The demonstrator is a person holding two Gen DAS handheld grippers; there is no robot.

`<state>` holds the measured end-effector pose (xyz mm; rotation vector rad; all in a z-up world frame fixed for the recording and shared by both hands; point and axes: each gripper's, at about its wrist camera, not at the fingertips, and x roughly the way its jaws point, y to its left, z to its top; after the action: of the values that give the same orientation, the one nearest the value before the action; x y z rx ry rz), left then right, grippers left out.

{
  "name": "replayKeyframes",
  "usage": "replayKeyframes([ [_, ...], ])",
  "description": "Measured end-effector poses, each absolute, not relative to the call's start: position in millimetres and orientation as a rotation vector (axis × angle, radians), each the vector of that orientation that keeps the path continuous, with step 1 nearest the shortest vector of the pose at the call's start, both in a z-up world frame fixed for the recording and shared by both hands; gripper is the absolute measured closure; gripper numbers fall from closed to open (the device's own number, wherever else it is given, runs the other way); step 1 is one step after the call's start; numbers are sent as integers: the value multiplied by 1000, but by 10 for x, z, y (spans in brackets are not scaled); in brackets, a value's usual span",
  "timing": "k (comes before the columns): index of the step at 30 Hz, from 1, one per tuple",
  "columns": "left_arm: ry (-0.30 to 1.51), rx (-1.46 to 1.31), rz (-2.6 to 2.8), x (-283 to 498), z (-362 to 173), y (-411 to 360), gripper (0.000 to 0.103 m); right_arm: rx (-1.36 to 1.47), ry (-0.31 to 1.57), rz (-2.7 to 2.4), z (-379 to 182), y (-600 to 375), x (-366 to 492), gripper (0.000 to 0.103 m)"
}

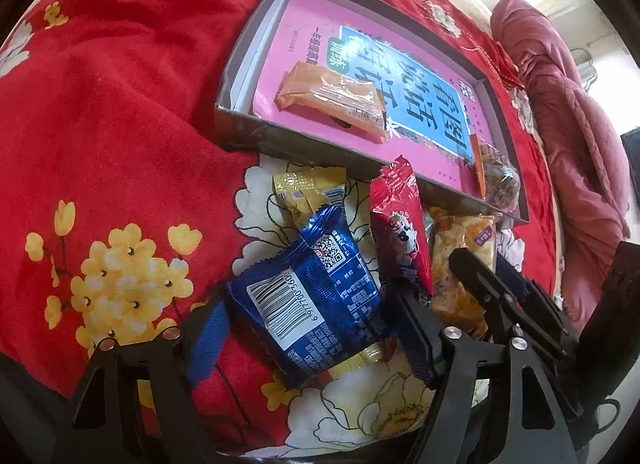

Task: Organize snacks
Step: 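Grasp the puffed-rice bar bag with the right gripper while the left gripper grasps the blue biscuit pack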

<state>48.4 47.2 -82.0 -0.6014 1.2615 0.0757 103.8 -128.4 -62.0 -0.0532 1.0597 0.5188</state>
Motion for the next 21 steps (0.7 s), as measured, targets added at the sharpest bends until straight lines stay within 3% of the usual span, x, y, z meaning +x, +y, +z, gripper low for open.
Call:
replayKeyframes([
  [9, 1244, -611, 66, 449, -789, 532, 36, 85, 1019, 562, -557, -1440, 1057, 66],
  [21, 1235, -608, 67, 386, -718, 587, 41, 38, 984, 579, -495, -1386, 1011, 67],
])
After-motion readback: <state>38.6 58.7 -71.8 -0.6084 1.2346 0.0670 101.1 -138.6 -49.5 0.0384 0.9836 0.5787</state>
